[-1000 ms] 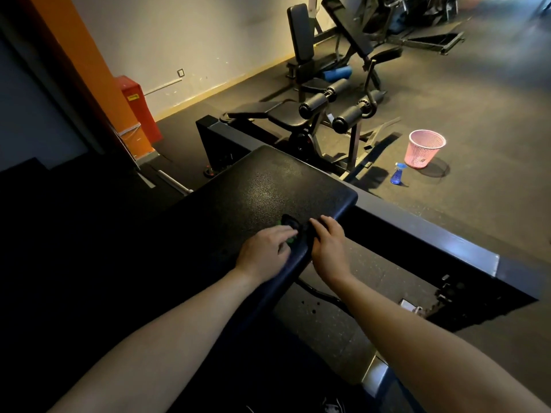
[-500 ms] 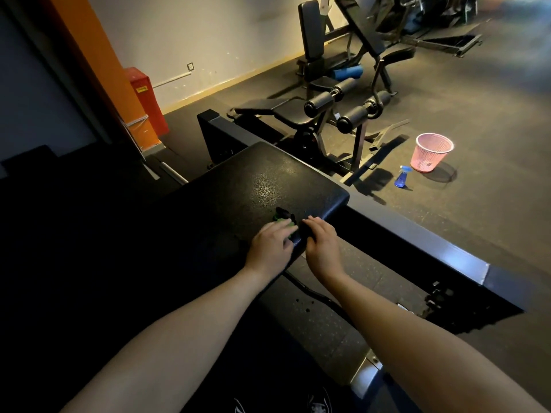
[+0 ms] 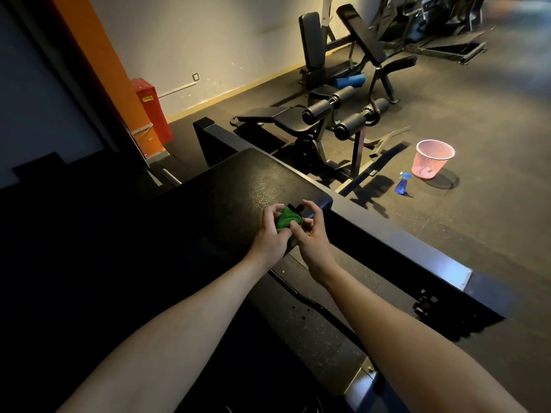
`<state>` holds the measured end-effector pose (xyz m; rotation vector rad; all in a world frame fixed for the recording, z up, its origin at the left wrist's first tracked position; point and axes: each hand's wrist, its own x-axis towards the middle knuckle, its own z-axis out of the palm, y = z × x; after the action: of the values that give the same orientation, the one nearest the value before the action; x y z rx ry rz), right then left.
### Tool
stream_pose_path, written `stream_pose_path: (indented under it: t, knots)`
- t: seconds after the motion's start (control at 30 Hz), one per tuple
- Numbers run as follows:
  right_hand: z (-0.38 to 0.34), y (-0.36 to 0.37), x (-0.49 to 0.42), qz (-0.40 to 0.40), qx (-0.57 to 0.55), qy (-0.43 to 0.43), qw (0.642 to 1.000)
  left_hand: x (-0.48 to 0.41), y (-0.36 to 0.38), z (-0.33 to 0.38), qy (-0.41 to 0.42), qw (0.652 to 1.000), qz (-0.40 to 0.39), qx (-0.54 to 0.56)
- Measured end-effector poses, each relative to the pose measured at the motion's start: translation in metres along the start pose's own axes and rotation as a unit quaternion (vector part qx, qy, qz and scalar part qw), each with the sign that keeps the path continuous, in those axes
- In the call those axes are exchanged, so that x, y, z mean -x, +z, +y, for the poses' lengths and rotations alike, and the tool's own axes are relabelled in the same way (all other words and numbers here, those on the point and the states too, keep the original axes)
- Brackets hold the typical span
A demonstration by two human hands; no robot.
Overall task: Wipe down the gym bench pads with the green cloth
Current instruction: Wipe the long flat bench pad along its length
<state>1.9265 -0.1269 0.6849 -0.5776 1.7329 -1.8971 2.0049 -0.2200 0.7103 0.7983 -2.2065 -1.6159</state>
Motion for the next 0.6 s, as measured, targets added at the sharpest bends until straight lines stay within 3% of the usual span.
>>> stream_pose_path:
  t: [0.1, 0.2, 0.27, 0.33, 0.43, 0.6]
  knots:
    - [-0.004, -0.014, -0.016, 0.02, 0.021, 0.04, 0.999, -0.009, 0.001, -0.004, 0.017, 0.997, -0.071, -0.005]
    - [-0.001, -0.031, -0.043, 0.095, 0.136, 0.011, 0.986, -0.013, 0.0, -0.011, 0.041, 0.987, -0.055, -0.148]
    - [-0.001, -0.044, -0.065, 0.153, 0.196, -0.024, 0.968, -0.016, -0.003, -0.022, 0.024, 0.947, -0.029, -0.32]
    - [0.004, -0.051, -0.082, 0.147, 0.226, -0.028, 0.963, -0.014, -0.001, -0.033, -0.006, 0.897, -0.036, -0.44]
    - [0.022, -0.043, -0.081, 0.076, 0.303, -0.021, 0.95, -0.013, 0.008, -0.04, -0.002, 0.876, -0.019, -0.481]
    - [0.043, -0.015, -0.049, 0.087, 0.354, -0.094, 0.926, -0.014, 0.008, -0.042, 0.02, 0.869, 0.006, -0.494]
